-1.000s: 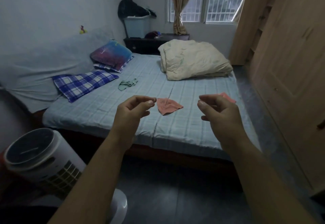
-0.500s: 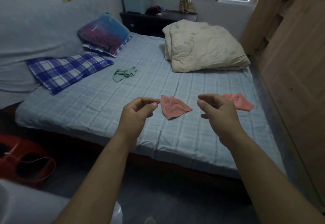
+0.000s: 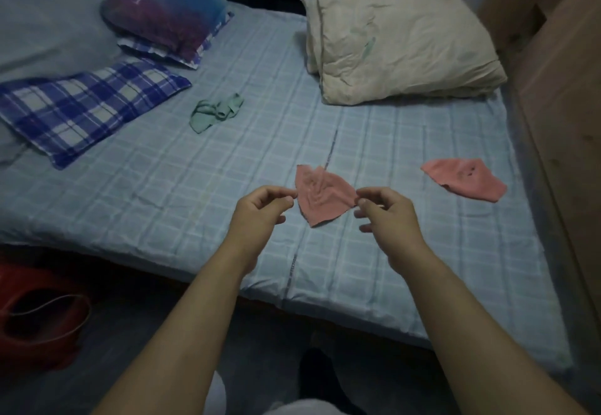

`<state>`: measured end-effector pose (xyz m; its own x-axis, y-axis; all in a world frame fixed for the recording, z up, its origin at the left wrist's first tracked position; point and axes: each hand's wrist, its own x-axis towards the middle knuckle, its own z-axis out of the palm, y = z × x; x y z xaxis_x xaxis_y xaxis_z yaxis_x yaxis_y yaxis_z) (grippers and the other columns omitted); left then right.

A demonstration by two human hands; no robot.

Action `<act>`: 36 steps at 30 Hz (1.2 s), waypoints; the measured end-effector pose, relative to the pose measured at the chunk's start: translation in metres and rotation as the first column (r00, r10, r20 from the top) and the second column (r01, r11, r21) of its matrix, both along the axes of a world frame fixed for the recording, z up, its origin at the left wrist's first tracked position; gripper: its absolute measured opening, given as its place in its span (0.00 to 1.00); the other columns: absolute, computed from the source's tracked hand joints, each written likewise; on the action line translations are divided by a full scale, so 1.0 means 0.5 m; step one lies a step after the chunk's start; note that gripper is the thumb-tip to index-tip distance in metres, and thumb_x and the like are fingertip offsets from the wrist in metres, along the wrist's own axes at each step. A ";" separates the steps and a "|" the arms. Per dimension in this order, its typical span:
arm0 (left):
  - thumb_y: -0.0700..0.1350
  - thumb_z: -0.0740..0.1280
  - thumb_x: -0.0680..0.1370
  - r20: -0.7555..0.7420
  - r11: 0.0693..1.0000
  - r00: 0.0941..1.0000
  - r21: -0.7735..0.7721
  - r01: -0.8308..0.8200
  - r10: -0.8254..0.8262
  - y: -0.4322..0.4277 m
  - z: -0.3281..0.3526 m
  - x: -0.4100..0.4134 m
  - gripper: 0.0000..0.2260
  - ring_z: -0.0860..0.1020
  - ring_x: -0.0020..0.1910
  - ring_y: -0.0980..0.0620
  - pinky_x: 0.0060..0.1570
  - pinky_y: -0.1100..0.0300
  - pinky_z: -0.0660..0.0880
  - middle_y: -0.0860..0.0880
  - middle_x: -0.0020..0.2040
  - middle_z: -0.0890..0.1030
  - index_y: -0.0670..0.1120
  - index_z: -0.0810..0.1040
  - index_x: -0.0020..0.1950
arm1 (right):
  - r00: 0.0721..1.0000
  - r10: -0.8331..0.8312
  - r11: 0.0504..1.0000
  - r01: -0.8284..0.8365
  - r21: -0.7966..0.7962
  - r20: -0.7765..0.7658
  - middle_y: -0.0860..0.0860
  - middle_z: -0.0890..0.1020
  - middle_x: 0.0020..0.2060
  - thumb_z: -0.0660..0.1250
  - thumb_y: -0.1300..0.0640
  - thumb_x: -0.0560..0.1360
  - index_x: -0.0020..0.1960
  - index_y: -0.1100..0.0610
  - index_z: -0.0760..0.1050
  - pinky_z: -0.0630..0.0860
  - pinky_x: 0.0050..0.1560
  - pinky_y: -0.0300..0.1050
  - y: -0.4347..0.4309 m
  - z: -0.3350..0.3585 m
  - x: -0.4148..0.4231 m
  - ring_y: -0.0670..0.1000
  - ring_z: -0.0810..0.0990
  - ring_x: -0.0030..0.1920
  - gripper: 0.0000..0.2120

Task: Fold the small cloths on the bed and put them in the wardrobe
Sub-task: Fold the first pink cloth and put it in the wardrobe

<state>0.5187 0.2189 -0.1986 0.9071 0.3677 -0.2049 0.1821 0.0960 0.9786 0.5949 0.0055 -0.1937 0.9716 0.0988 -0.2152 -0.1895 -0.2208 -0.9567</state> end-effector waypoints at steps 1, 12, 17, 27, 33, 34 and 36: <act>0.42 0.71 0.77 -0.038 1.000 0.999 0.006 -0.008 0.008 -0.001 -0.017 0.031 0.07 0.84 0.56 0.51 0.58 0.48 0.80 0.52 0.52 0.88 0.53 0.87 0.45 | 0.999 0.014 1.000 -0.015 -0.006 -0.037 0.50 0.85 0.45 0.66 0.62 0.78 0.47 0.49 0.81 0.81 0.39 0.44 0.004 -0.022 0.031 0.44 0.84 0.39 0.09; 0.40 0.65 0.81 -0.364 0.997 0.929 -0.005 0.072 -0.069 0.008 -0.225 0.235 0.10 0.85 0.53 0.52 0.52 0.53 0.82 0.53 0.53 0.86 0.50 0.85 0.51 | 0.930 0.032 0.995 -0.065 -0.079 -0.366 0.51 0.83 0.52 0.59 0.66 0.80 0.56 0.54 0.78 0.81 0.44 0.50 0.045 -0.220 0.222 0.53 0.84 0.48 0.13; 0.39 0.61 0.81 -0.504 0.985 0.848 -0.029 0.170 -0.162 0.008 -0.364 0.287 0.13 0.84 0.53 0.53 0.51 0.54 0.82 0.51 0.55 0.84 0.52 0.83 0.54 | 0.869 0.021 0.983 -0.108 -0.149 -0.494 0.53 0.81 0.55 0.57 0.66 0.81 0.61 0.57 0.76 0.79 0.47 0.50 0.086 -0.335 0.248 0.51 0.81 0.48 0.14; 0.39 0.62 0.80 -0.616 0.973 0.758 -0.073 0.219 -0.217 0.038 -0.598 0.399 0.18 0.81 0.48 0.52 0.56 0.44 0.82 0.49 0.65 0.77 0.50 0.75 0.68 | 0.744 -0.109 0.969 -0.067 -0.237 -0.659 0.53 0.80 0.48 0.59 0.65 0.79 0.63 0.56 0.77 0.81 0.50 0.57 0.179 -0.556 0.306 0.52 0.77 0.43 0.15; 0.35 0.62 0.79 -0.635 0.975 0.741 -0.107 0.196 -0.218 0.066 -0.680 0.441 0.22 0.78 0.40 0.52 0.42 0.55 0.78 0.52 0.62 0.77 0.49 0.73 0.72 | 0.673 -0.150 0.985 0.038 -0.168 -0.724 0.55 0.77 0.57 0.59 0.68 0.77 0.71 0.52 0.72 0.81 0.53 0.60 0.211 -0.631 0.340 0.52 0.78 0.44 0.24; 0.35 0.62 0.79 -0.638 0.974 0.738 -0.113 0.195 -0.222 0.069 -0.685 0.445 0.22 0.78 0.39 0.52 0.40 0.56 0.77 0.52 0.61 0.78 0.50 0.74 0.72 | 0.657 -0.150 0.987 0.053 -0.153 -0.739 0.54 0.77 0.58 0.59 0.68 0.77 0.72 0.52 0.70 0.81 0.54 0.59 0.214 -0.639 0.345 0.53 0.78 0.45 0.26; 0.35 0.61 0.79 -0.633 0.970 0.736 -0.126 0.209 -0.240 0.074 -0.695 0.454 0.22 0.77 0.39 0.52 0.41 0.56 0.77 0.50 0.61 0.80 0.49 0.74 0.72 | 0.642 -0.159 0.987 0.077 -0.144 -0.750 0.54 0.76 0.59 0.59 0.68 0.76 0.73 0.53 0.69 0.81 0.55 0.58 0.220 -0.653 0.355 0.54 0.79 0.49 0.27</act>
